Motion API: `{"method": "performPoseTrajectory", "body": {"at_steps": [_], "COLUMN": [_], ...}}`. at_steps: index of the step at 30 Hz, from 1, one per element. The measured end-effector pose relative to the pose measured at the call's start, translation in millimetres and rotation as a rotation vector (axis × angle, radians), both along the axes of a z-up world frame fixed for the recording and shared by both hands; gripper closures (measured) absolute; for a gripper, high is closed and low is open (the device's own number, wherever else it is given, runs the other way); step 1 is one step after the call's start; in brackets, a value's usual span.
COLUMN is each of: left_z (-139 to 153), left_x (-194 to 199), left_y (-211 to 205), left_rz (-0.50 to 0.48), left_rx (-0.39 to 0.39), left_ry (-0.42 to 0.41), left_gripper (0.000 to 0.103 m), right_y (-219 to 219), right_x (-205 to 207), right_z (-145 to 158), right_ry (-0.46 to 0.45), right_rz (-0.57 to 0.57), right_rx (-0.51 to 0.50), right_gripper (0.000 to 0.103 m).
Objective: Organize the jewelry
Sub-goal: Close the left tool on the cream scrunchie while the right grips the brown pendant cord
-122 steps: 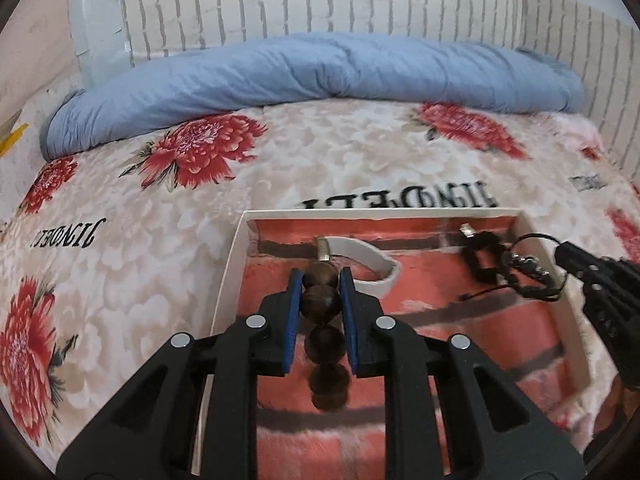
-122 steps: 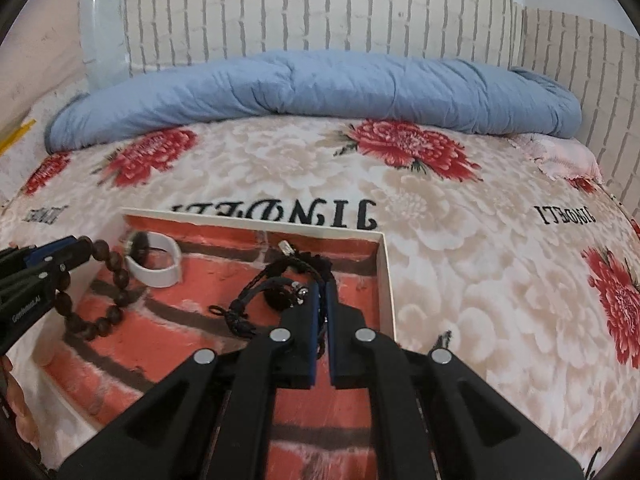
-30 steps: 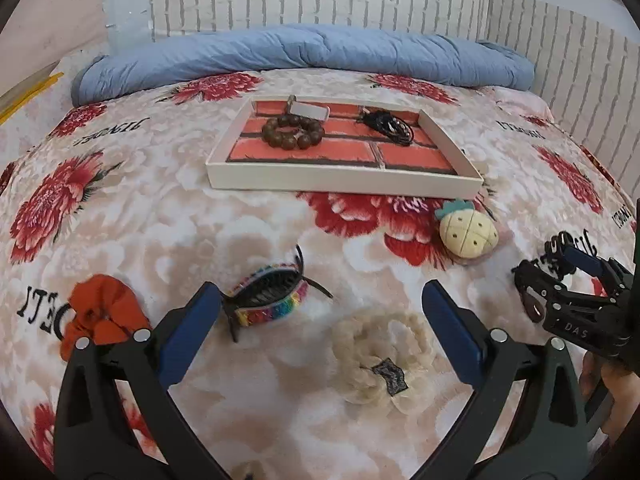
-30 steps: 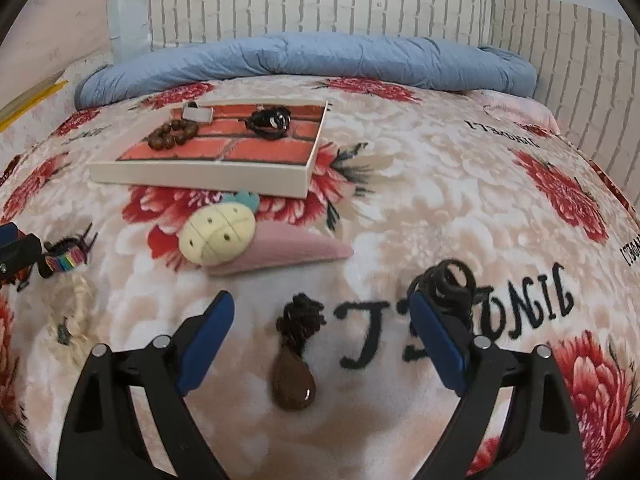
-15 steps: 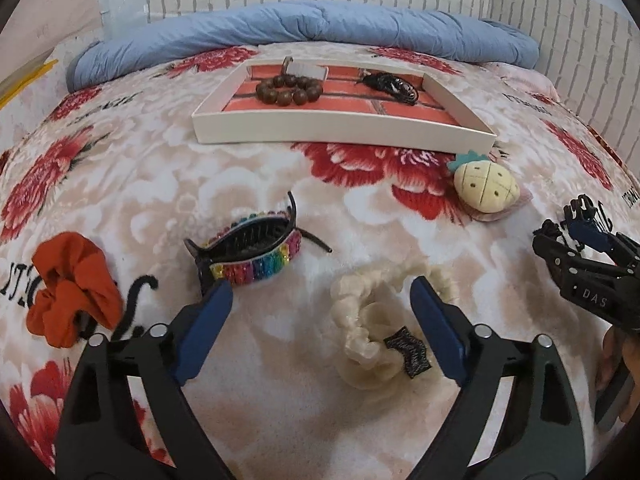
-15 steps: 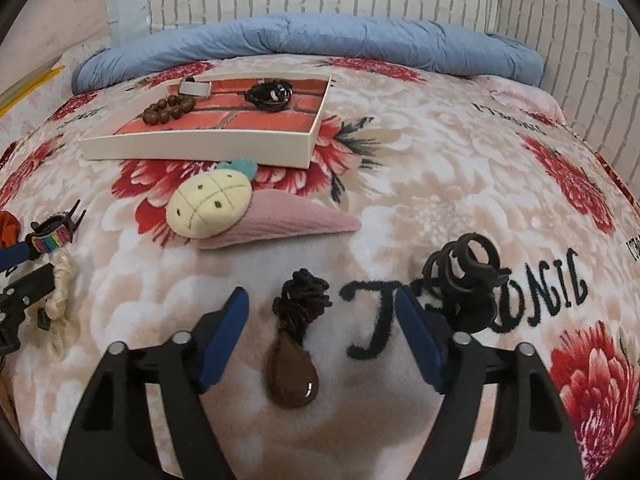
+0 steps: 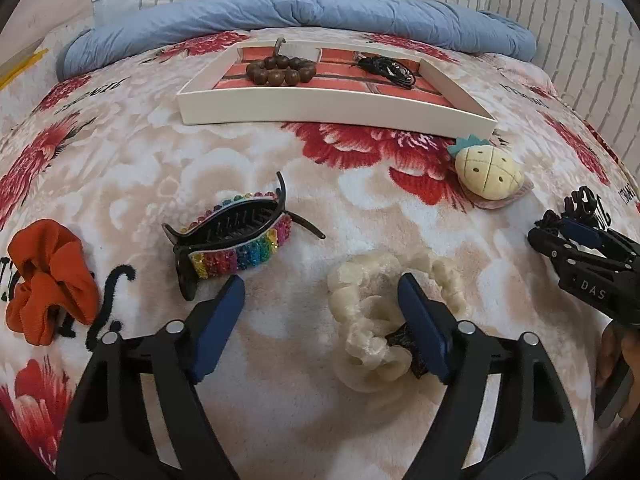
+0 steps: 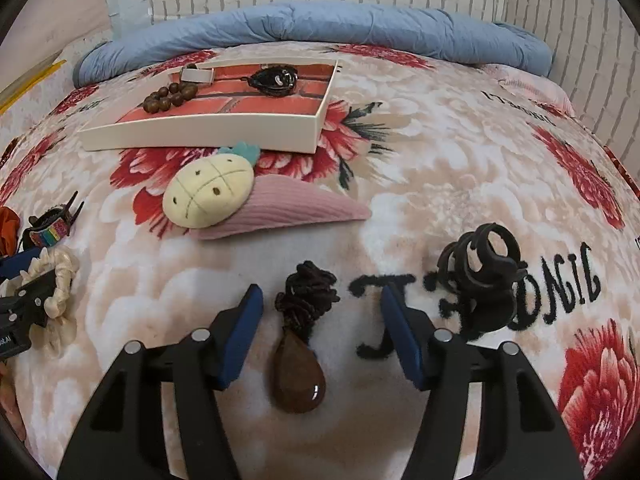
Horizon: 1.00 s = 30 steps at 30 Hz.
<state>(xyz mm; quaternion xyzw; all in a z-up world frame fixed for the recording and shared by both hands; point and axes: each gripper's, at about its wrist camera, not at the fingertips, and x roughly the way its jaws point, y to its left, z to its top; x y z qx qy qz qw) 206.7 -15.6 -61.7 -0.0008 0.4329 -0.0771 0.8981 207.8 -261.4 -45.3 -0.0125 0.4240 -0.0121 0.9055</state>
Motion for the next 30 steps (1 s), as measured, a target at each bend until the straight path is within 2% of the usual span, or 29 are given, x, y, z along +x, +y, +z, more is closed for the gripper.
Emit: {"method": "performPoseTrajectory", "body": {"at_steps": [3,4,6,15,20,22,30], "left_z": [0.4,0.6,0.0,0.7,0.5,0.2,1.1], "left_x": [-1.5,-2.1,-1.9,-4.5,-5.9,-6.0,-7.6], "left_y": [-0.1,-0.2,-0.5,1.0,-0.9,-1.2,-2.0], "left_rz": [-0.005,-0.011,-0.014,-0.026,-0.031,-0.031,-0.024], "left_rx": [-0.002,-0.009,-0.01,-0.038,-0.032,-0.032,-0.019], "left_ry": [-0.007,-0.009,-0.007,-0.014,-0.017,-0.019,-0.025], "left_gripper": [0.035,0.042,0.043,0.064,0.067,0.073,0.079], "right_y": [1.2,1.6,2.1,2.2,2.8,3.0,4.3], "right_x": [0.0,0.1,-0.2,-1.6,-2.6,-2.6,-3.3], "right_z": [0.3,0.3,0.2,0.2,0.7,0.7,1.4], "right_ry": [-0.003,-0.005,-0.007,-0.013,-0.015,-0.015,-0.016], "right_rz": [0.008,0.009,0.011,0.012,0.013,0.013,0.014], "right_rx": [0.001,0.001,0.0,0.0,-0.004,-0.004,-0.005], "right_gripper": [0.055,0.057,0.062,0.066,0.067,0.067,0.074]}}
